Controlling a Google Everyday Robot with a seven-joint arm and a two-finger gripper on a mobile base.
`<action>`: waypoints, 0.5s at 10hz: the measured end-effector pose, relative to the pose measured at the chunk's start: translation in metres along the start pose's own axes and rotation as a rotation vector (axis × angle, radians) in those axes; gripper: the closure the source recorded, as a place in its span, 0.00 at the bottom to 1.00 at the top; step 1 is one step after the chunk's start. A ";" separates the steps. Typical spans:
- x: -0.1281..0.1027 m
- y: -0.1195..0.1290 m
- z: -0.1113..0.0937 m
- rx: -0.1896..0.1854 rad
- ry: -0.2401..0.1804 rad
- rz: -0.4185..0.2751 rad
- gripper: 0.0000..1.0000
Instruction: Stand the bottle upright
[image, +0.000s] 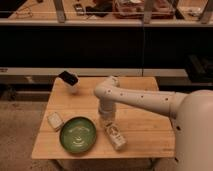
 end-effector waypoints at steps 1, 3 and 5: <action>-0.002 -0.007 -0.014 0.103 0.065 -0.002 0.82; -0.006 0.000 -0.051 0.245 0.239 0.017 0.82; -0.017 0.022 -0.076 0.285 0.398 0.045 0.82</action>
